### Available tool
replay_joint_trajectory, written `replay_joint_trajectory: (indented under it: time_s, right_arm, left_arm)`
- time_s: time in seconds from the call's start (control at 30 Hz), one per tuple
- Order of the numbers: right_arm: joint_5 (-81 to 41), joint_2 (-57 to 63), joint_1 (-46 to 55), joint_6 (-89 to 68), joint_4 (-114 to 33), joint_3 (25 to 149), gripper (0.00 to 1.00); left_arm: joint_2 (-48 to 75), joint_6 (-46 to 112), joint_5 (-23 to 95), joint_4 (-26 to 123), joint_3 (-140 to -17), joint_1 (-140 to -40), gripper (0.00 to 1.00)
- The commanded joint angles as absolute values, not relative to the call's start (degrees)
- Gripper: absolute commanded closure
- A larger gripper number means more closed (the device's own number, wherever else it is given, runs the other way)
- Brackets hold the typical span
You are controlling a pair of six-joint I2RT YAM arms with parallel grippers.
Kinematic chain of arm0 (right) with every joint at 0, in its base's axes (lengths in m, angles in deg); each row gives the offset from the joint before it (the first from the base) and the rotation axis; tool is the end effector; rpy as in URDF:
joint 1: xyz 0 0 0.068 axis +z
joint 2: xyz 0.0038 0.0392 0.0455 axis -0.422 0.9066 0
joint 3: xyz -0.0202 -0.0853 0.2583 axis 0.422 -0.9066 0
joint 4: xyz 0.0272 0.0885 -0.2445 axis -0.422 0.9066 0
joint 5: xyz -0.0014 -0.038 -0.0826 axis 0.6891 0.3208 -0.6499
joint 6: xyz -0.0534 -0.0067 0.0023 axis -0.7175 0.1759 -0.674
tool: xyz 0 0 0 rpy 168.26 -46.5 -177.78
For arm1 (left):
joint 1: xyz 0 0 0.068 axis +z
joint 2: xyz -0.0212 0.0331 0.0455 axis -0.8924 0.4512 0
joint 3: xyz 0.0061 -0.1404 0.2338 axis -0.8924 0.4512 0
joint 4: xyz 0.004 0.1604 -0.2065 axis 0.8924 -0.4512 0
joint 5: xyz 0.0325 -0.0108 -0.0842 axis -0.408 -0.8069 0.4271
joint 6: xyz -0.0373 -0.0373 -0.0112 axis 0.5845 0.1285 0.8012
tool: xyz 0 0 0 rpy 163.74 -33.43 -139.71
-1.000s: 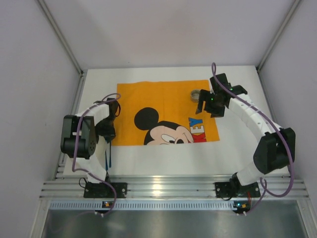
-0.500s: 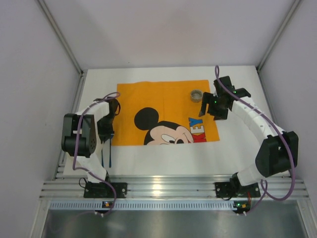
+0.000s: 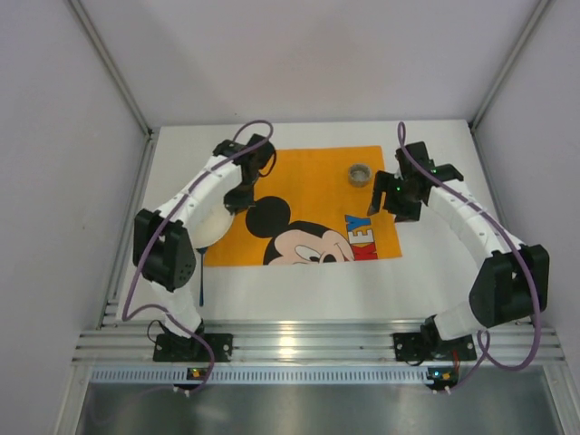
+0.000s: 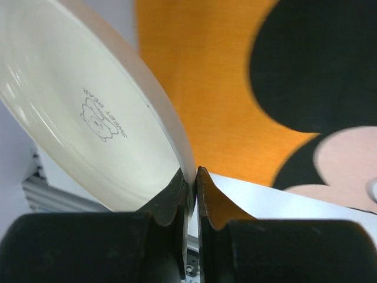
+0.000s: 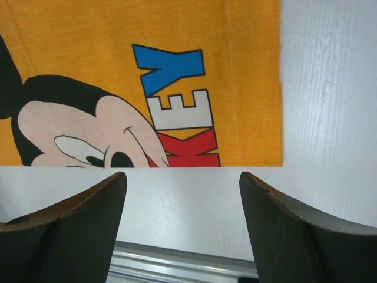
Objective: Set the dinner table for one person
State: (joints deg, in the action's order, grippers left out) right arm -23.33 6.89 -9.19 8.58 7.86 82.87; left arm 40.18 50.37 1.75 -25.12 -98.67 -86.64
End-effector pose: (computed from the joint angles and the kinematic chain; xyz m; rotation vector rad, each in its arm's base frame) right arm 0.2881 0.0841 0.2804 0.2174 2.6900 0.3288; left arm 0.3216 -0.1227 0.2819 -0.1764 2.7720 0.4860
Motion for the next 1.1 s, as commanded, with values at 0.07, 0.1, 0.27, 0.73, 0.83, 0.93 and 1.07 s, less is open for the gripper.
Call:
replay_joint_trajectory:
  time_s: [0.07, 0.1, 0.27, 0.73, 0.83, 0.93, 1.07]
  right_arm:
    - [-24.37, 0.28, -14.85, 6.79, 8.47, 80.75, 0.21]
    - [-24.37, -0.77, -16.42, 6.62, 9.35, 79.62, 0.20]
    - [-25.43, -10.78, -18.37, 7.40, 11.99, 72.69, 0.15]
    - [-26.39, -19.59, -18.81, 9.78, 14.63, 67.83, 0.13]
    - [-26.13, -19.15, -18.81, 9.69, 14.55, 67.74, 0.13]
    - [-26.13, -19.15, -18.81, 9.60, 14.46, 67.83, 0.14]
    - [-26.30, -20.64, -18.81, 9.87, 14.46, 67.75, 0.13]
  left_arm:
    - [52.86, 52.60, 6.17, -27.07, -111.53, -99.63, 1.00]
    - [55.06, 51.90, 6.43, -27.07, -117.57, -101.39, 1.00]
    - [68.34, 50.05, 6.79, -25.32, -136.05, -108.26, 1.00]
    - [70.66, 47.42, 9.77, -5.22, -129.95, -110.02, 0.44]
    - [66.00, 47.59, 10.13, 0.86, -123.62, -110.02, 0.12]
    - [58.44, 46.80, 1.49, -0.33, -118.69, -109.76, 0.01]
    - [43.18, 50.74, -7.80, -9.01, -104.56, -104.59, 0.02]
